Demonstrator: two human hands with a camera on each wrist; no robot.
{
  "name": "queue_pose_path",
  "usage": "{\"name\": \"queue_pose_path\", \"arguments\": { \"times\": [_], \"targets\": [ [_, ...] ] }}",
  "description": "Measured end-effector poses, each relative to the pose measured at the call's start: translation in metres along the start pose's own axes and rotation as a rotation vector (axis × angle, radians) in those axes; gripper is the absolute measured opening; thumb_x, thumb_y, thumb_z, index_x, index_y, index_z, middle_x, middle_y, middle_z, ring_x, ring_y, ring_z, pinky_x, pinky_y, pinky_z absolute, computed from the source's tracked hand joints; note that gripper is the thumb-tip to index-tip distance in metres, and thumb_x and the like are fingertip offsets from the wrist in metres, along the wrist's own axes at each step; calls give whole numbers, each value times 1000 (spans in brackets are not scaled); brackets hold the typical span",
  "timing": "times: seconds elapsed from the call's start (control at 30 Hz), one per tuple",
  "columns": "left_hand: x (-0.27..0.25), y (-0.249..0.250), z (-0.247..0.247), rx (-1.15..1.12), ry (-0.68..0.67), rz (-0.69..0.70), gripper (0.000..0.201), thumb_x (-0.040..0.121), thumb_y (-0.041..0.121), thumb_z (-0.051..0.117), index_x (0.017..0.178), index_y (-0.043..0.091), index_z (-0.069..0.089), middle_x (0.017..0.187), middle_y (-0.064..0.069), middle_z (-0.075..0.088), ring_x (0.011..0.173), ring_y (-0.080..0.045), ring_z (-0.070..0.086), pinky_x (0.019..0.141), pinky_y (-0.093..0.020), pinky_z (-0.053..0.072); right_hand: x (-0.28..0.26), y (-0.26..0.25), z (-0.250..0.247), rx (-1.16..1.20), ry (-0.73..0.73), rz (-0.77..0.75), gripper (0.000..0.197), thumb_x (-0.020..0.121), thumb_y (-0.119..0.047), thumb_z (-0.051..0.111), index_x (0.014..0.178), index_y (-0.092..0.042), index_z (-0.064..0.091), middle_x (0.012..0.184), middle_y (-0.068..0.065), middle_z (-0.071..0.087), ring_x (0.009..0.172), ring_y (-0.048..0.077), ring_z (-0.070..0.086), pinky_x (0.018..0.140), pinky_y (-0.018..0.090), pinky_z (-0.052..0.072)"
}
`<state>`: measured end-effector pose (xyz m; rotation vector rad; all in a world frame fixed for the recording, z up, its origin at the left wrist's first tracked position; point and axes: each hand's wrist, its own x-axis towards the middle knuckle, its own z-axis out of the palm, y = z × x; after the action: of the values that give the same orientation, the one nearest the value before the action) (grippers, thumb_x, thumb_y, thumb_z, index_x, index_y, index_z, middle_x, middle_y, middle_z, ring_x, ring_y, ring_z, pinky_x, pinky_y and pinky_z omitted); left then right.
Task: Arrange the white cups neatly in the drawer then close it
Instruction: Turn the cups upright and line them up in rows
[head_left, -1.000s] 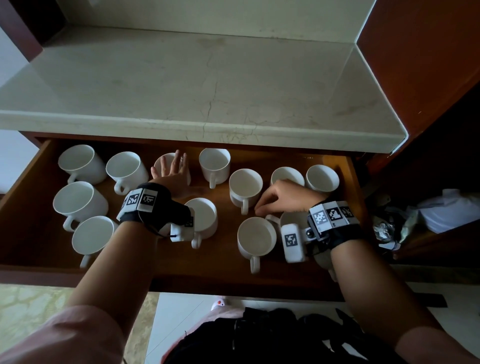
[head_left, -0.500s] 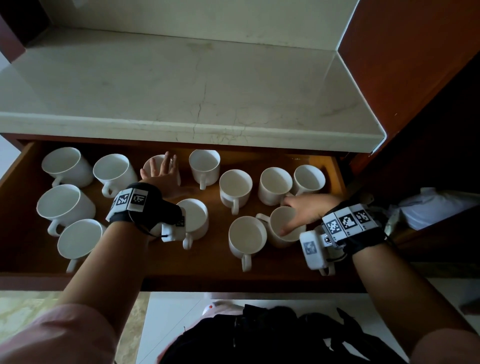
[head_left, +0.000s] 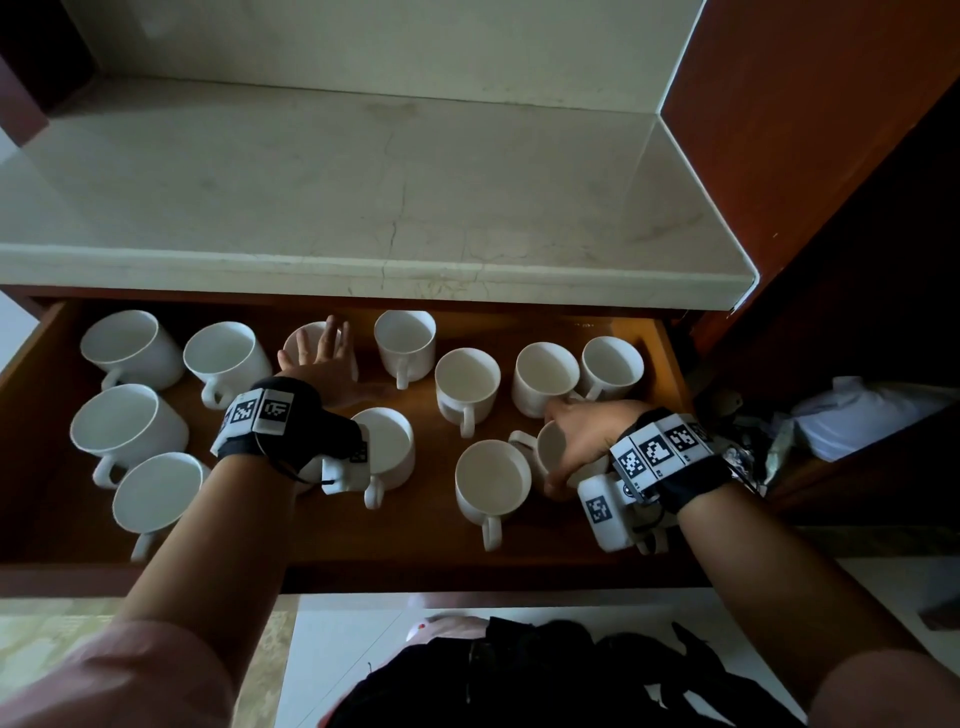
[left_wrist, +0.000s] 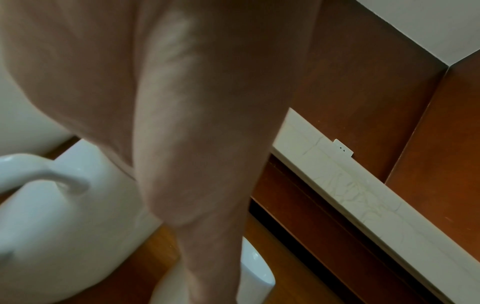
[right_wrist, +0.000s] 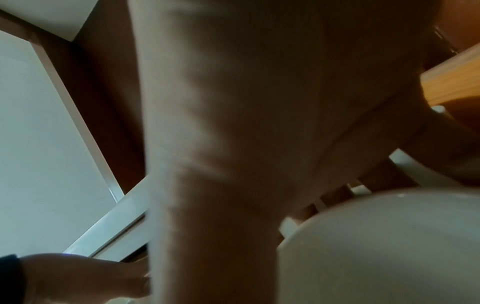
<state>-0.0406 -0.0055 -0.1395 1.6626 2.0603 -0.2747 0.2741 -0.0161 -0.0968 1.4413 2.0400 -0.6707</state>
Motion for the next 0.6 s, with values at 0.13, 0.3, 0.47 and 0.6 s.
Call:
{"name": "queue_pose_path", "arguments": {
  "times": [0.13, 0.3, 0.47, 0.6],
  "targets": [
    [0, 0, -1, -3, -7, 0, 110, 78, 74, 47, 150, 22, -18, 156, 0, -27, 143, -37, -19, 114, -59, -3, -5, -2, -7, -15, 24, 26, 82, 53, -65, 72, 113, -20, 40, 101, -6, 55, 89, 16, 57, 78, 38, 54],
    [-1, 0, -1, 0, -10, 2, 109, 79, 72, 48, 149, 22, -19, 155, 0, -28, 143, -38, -18, 115, -59, -3, -9, -2, -9, -28, 53, 31, 71, 56, -62, 71, 106, -18, 48, 93, -4, 59, 84, 14, 59, 75, 35, 55],
    [-1, 0, -2, -3, -17, 6, 109, 79, 72, 48, 150, 22, -18, 155, 0, -28, 143, -38, -19, 115, -59, -3, -6, 4, -6, 30, 60, 29, 79, 46, -69, 67, 107, -19, 54, 91, -2, 66, 81, 13, 64, 75, 36, 58],
    [0, -1, -2, -4, -15, 5, 109, 79, 72, 48, 150, 22, -17, 156, 1, -27, 143, -38, -19, 114, -59, -2, -12, 11, -11, 74, 71, 10, 75, 51, -65, 69, 111, -24, 51, 99, -5, 62, 86, 11, 61, 77, 36, 57]
  ]
}}
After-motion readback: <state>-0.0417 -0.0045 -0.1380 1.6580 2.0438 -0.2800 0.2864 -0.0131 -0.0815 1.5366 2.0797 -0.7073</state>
